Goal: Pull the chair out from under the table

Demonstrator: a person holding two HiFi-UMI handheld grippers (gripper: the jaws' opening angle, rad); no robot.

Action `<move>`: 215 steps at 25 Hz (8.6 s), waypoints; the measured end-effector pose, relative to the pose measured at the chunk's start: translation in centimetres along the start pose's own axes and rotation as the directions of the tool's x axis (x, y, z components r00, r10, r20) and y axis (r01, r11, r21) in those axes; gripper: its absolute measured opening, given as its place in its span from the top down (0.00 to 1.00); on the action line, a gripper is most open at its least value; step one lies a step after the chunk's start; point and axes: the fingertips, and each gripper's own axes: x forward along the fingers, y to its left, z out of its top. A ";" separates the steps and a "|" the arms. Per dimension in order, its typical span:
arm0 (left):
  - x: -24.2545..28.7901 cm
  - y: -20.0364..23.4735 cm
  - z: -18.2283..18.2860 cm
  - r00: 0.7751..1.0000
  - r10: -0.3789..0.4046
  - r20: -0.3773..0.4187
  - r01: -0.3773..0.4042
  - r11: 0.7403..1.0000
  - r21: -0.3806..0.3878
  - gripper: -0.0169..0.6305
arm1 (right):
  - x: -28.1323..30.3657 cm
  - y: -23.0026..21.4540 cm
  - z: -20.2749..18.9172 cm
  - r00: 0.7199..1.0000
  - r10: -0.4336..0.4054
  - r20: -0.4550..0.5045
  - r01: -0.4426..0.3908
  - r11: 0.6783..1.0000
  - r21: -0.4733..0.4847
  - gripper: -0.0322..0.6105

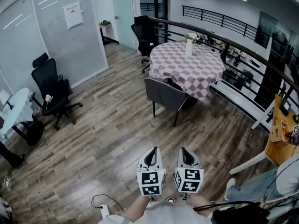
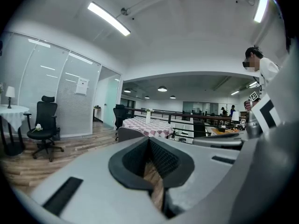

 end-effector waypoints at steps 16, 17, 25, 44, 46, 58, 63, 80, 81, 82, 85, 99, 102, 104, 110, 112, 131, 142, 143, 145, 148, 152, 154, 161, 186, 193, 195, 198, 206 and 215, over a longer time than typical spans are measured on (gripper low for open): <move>0.4 6.6 -1.9 0.999 0.004 -0.037 -0.005 1.000 -0.013 0.97 | 3.1 3.6 -2.4 0.996 -0.058 -0.061 0.058 0.998 -0.006 0.92; 0.5 6.9 -1.9 0.999 0.006 -0.038 -0.007 1.000 -0.012 0.97 | 3.3 3.7 -2.4 0.996 -0.059 -0.064 0.059 0.998 -0.009 0.92; 2.5 8.2 -3.2 0.997 0.006 -0.083 -0.009 0.999 -0.035 0.97 | 6.0 4.0 -2.2 0.996 -0.060 -0.070 0.058 0.998 -0.029 0.92; 15.0 9.9 0.9 0.997 0.032 -0.076 -0.033 0.999 -0.006 0.97 | 18.3 -1.0 2.9 0.998 -0.046 -0.035 0.045 0.999 -0.020 0.92; 16.5 9.6 1.5 0.997 0.031 -0.073 -0.031 1.000 -0.001 0.97 | 19.4 -2.0 3.5 0.998 -0.051 -0.034 0.050 0.999 -0.015 0.92; 25.2 7.8 2.6 0.995 0.012 -0.095 -0.010 1.000 0.023 0.97 | 25.8 -7.7 4.4 0.997 -0.050 -0.064 0.053 0.998 0.044 0.92; 28.5 7.4 3.4 0.995 0.008 -0.099 -0.005 1.000 0.026 0.97 | 28.4 -8.9 5.1 0.997 -0.025 -0.076 0.031 0.997 0.069 0.92; 34.0 7.3 2.2 0.988 0.001 -0.154 0.003 1.000 0.027 0.97 | 32.4 -13.4 3.1 0.985 -0.055 -0.161 0.080 0.985 0.150 0.92; 34.3 7.4 2.1 0.988 0.003 -0.157 0.002 1.000 0.026 0.97 | 32.6 -13.6 3.0 0.984 -0.061 -0.166 0.086 0.985 0.151 0.92; 34.7 7.6 2.1 0.987 0.003 -0.160 0.001 1.000 0.025 0.97 | 32.9 -13.8 2.9 0.983 -0.065 -0.170 0.091 0.985 0.150 0.92; 36.0 8.2 1.8 0.986 0.002 -0.167 0.003 1.000 0.028 0.97 | 34.0 -14.2 2.8 0.981 -0.074 -0.178 0.101 0.984 0.148 0.92; 45.7 13.2 4.6 0.985 -0.061 -0.159 0.069 0.997 0.040 0.97 | 43.0 -13.3 6.9 0.990 -0.081 -0.119 0.102 0.978 0.183 0.92; 47.9 14.4 5.3 0.984 -0.078 -0.161 0.087 0.995 0.049 0.97 | 45.1 -13.4 7.5 0.988 -0.100 -0.120 0.123 0.971 0.203 0.92; 49.2 15.4 5.9 0.984 -0.087 -0.158 0.096 0.994 0.049 0.97 | 46.7 -13.0 8.1 0.987 -0.103 -0.121 0.127 0.970 0.206 0.92; 53.2 18.0 6.7 0.981 -0.112 -0.160 0.121 0.992 0.046 0.97 | 51.3 -12.2 9.3 0.984 -0.120 -0.129 0.144 0.969 0.201 0.92; 54.4 18.6 7.1 0.978 -0.127 -0.164 0.137 0.989 0.051 0.97 | 52.6 -12.1 9.7 0.983 -0.128 -0.130 0.154 0.966 0.206 0.92; 62.0 20.9 6.7 0.959 -0.186 -0.212 0.198 0.979 0.038 0.97 | 59.6 -12.7 9.6 0.972 -0.145 -0.184 0.185 0.956 0.226 0.92; 62.6 20.8 6.7 0.969 -0.104 -0.226 0.108 0.994 0.005 0.97 | 61.7 -12.8 9.5 0.965 0.012 -0.262 0.028 0.989 0.147 0.92; 62.5 20.9 6.5 0.968 -0.099 -0.230 0.102 0.995 0.003 0.97 | 61.9 -12.4 9.2 0.960 0.041 -0.277 -0.002 0.990 0.138 0.92; 62.1 21.1 6.1 0.967 -0.089 -0.238 0.092 0.996 0.002 0.97 | 62.2 -11.6 8.6 0.948 0.107 -0.299 -0.070 0.989 0.131 0.92; 61.7 21.5 6.0 0.968 -0.076 -0.241 0.079 0.997 0.002 0.97 | 62.6 -10.8 8.1 0.936 0.170 -0.307 -0.147 0.984 0.098 0.92; 61.3 22.2 5.8 0.968 -0.059 -0.244 0.061 0.998 0.002 0.97 | 63.2 -10.3 7.9 0.923 0.214 -0.319 -0.209 0.977 0.051 0.88; 61.0 22.5 5.7 0.968 -0.052 -0.246 0.054 0.999 0.005 0.97 | 63.5 -9.8 7.7 0.909 0.241 -0.341 -0.252 0.968 0.011 0.78; 60.6 23.9 4.8 0.961 -0.026 -0.275 0.031 0.999 0.013 0.97 | 65.4 -8.4 6.4 0.855 0.290 -0.431 -0.392 0.905 -0.168 0.67; 62.1 25.2 0.6 0.933 0.005 -0.359 -0.005 1.000 0.001 0.97 | 70.6 -6.4 -0.9 0.667 0.346 -0.661 -0.648 0.707 -0.284 0.62; 62.7 25.5 -0.5 0.926 0.010 -0.377 -0.018 1.000 -0.018 0.97 | 71.3 -6.7 -1.9 0.629 0.306 -0.714 -0.650 0.712 -0.268 0.62; 62.9 25.4 -0.8 0.924 0.010 -0.382 -0.020 1.000 -0.022 0.97 | 71.4 -6.8 -2.4 0.614 0.288 -0.735 -0.654 0.707 -0.269 0.62; 63.1 25.2 -1.1 0.922 0.011 -0.388 -0.022 0.999 -0.024 0.97 | 71.5 -7.0 -2.9 0.595 0.261 -0.760 -0.654 0.707 -0.269 0.62; 62.4 25.0 -1.3 0.920 0.010 -0.392 -0.025 0.999 -0.033 0.97 | 71.9 -7.5 -3.3 0.571 0.218 -0.792 -0.637 0.726 -0.259 0.72; 61.0 25.1 -1.4 0.921 0.017 -0.390 -0.036 0.999 -0.041 0.97 | 71.7 -7.3 -3.5 0.559 0.232 -0.796 -0.655 0.712 -0.253 0.77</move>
